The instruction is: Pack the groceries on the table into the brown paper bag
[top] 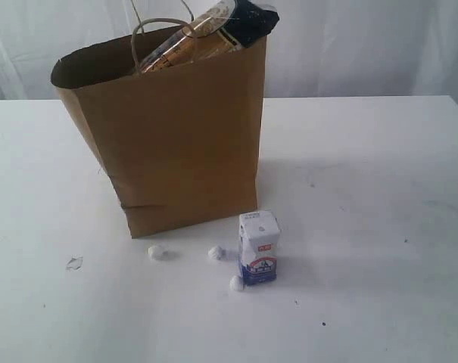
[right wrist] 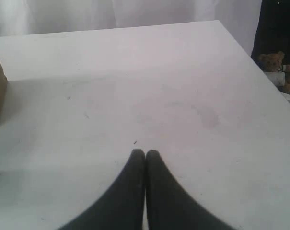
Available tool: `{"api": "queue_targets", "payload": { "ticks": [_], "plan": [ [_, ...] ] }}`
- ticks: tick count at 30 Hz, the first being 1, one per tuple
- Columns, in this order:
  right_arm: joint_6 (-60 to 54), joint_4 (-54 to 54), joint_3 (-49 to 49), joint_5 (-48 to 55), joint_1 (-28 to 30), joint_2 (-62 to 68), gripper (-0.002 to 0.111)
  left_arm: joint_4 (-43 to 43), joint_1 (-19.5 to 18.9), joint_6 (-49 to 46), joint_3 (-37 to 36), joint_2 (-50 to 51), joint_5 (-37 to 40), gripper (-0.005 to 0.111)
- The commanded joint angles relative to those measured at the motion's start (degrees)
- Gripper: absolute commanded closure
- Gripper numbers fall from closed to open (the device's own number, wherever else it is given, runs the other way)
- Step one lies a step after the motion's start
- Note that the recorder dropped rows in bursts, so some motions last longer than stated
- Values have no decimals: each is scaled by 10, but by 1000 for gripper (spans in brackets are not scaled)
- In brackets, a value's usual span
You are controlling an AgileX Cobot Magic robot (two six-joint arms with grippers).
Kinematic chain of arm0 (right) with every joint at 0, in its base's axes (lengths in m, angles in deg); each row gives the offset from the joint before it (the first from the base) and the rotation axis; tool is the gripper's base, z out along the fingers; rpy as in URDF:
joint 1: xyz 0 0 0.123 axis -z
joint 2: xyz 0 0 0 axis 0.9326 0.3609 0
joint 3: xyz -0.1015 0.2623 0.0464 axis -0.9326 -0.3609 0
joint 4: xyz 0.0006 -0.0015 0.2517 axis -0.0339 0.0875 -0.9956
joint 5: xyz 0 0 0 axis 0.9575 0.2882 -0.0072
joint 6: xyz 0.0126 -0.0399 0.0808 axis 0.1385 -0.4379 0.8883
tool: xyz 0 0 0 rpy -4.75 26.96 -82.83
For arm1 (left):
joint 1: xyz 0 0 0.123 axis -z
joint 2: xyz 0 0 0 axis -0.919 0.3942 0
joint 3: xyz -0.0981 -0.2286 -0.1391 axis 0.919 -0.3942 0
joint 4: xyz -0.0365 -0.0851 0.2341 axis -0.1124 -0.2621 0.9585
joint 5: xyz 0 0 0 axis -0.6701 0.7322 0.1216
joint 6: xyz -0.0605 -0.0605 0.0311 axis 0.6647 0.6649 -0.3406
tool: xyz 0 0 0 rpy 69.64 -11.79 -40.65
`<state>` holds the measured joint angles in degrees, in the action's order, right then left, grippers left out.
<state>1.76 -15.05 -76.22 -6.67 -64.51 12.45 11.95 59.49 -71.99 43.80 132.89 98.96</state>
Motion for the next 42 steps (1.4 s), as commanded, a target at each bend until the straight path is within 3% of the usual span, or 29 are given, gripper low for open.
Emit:
{"api": "queue_targets", "payload": {
  "ticks": [1, 5, 11, 16, 22, 25, 29, 34, 37, 40, 42],
  "plan": [
    [-1, -1, -2, -6, 2, 2, 108, 33, -1, 104, -71, -27, -45, 107],
    [-1, -1, -2, -6, 2, 2, 108, 24, 0, 123, -162, -82, -163, 107],
    [-46, 19, -2, -10, 2, 2, 108, 24, 0, 121, -372, -225, -389, 107],
    [-106, 29, -2, -18, 2, 2, 108, 38, 0, 113, -529, -365, -462, 107],
    [-106, 27, -2, -56, 2, 2, 108, 36, 0, 112, -686, -548, -469, 107],
    [-106, 27, -2, -95, 2, 2, 108, 36, 0, 112, -726, -637, -452, 107],
    [-91, 27, -2, -177, 2, 2, 108, 42, 0, 82, -749, -732, -371, 107],
    [25, 25, -2, -263, 2, 2, 108, 90, 0, -48, -771, -777, -273, 107],
    [108, 28, 3, -354, 2, 2, 108, 133, 0, -94, -786, -777, -260, 107],
    [192, 99, 52, -442, 2, 20, 108, 133, 1, -83, -798, -777, -273, 107],
    [237, 195, 120, -453, 2, 54, 108, 133, 4, -21, -818, -777, -305, 107]
  ]
}}
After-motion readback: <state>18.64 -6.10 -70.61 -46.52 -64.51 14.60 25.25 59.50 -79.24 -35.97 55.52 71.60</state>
